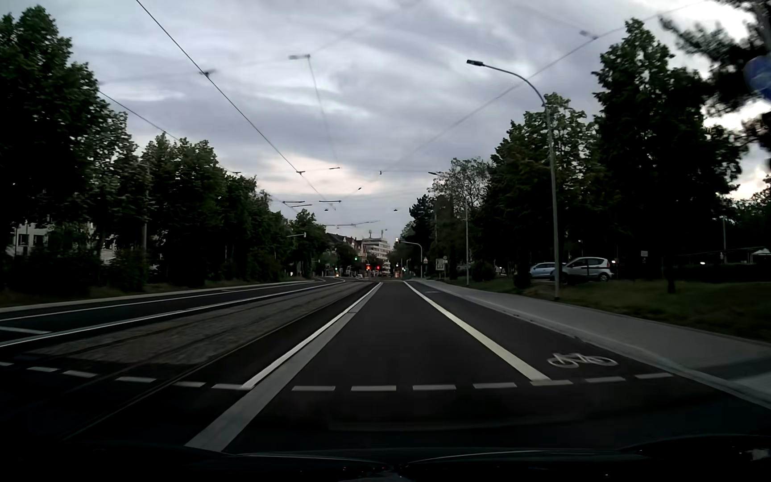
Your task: Follow the waypoints while adhering to traffic rules and regulations
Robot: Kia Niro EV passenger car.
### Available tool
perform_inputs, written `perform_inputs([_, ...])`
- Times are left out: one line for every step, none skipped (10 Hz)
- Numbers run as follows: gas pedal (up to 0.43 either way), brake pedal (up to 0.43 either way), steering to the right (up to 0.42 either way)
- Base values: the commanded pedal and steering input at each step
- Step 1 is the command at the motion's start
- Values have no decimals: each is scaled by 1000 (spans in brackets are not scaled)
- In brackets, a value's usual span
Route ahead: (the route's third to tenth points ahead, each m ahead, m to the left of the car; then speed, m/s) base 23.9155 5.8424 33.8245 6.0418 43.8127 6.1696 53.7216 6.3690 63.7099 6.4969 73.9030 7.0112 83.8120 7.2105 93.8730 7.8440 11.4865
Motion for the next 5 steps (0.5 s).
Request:
perform_inputs([150,0,-6])
perform_inputs([150,0,-6])
perform_inputs([150,0,-6])
perform_inputs([150,0,-6])
perform_inputs([150,0,-5])
